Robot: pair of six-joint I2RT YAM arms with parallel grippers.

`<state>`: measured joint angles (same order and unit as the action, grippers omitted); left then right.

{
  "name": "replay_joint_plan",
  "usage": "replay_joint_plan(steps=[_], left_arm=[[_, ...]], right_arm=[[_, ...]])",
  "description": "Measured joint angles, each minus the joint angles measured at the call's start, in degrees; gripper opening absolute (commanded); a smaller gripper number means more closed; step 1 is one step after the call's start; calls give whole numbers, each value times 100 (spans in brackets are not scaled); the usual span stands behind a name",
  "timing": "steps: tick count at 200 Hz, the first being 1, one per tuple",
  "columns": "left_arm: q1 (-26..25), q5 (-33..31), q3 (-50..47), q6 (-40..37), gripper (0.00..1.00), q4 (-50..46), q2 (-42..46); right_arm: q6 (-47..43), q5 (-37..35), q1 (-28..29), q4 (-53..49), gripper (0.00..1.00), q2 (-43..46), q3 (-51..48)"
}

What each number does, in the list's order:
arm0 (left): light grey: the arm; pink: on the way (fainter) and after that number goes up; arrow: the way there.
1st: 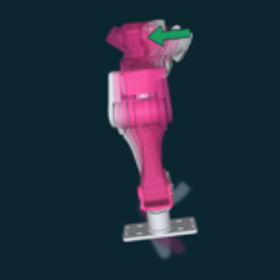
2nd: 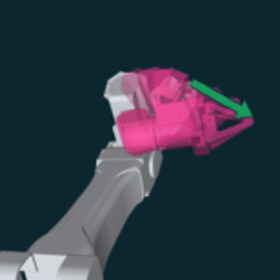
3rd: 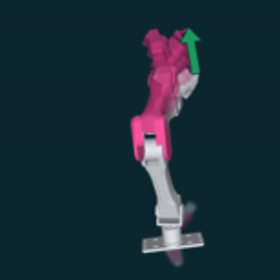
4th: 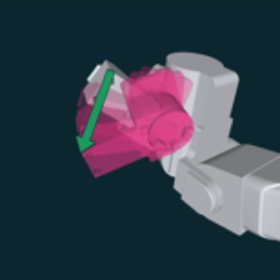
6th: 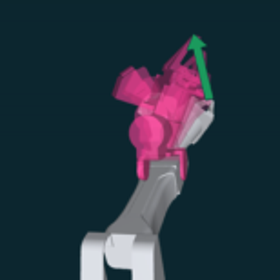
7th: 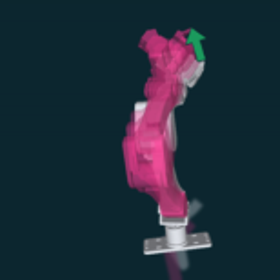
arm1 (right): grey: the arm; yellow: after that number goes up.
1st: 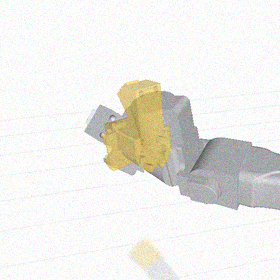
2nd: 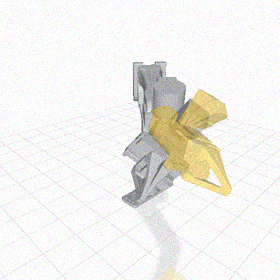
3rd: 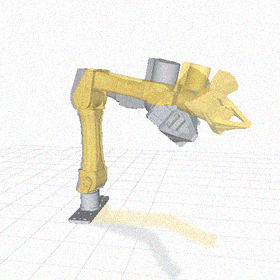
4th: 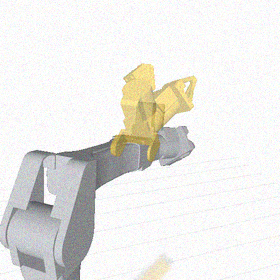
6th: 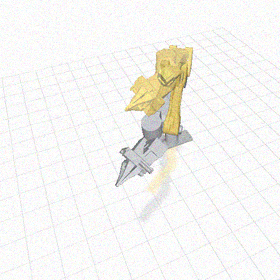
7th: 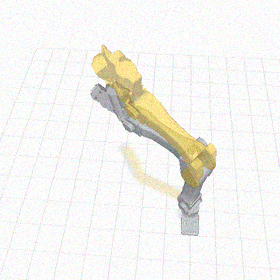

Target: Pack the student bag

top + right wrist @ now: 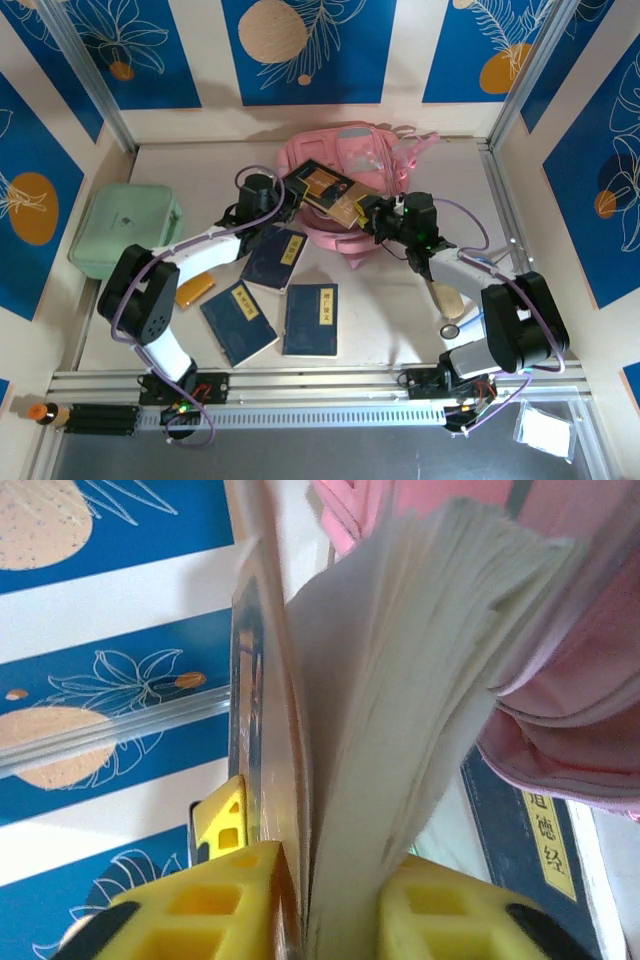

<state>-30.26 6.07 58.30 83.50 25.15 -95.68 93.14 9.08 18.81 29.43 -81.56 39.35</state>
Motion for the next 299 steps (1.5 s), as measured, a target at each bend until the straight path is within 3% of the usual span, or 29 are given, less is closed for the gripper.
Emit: replay_joint_plan(steps=[27,70,74,84,154,194,267,299], left_arm=[[7,94,-20,-339,51,-251,55],[4,249,229,-2267,81,-1462,111],[4,249,271,-2433,90,-1563,111],[4,297,404,-3010,100,-1823,111],[-474,66,2260,-6671,100,-3615,-470],[-793,-81,3412,-8314,84,-4553,-1532],[-866,-59,6094,-9645,63,-6378,-3595],[-866,227,6472,-10041,63,-6815,-3904]], right_arm=[[-457,-39,-7,-264,6,114,20],[-1530,-442,-278,-1303,1,756,114],[-1620,-470,-313,-1408,1,826,116],[-1873,-538,-415,-1672,1,1047,116],[-3147,-960,-1370,-3202,0,2684,175],[-3510,-1141,-1825,-4019,1,3307,177],[-3617,-1150,-2212,-4885,1,3681,164],[-3617,-1145,-2293,-4999,1,3711,164]])
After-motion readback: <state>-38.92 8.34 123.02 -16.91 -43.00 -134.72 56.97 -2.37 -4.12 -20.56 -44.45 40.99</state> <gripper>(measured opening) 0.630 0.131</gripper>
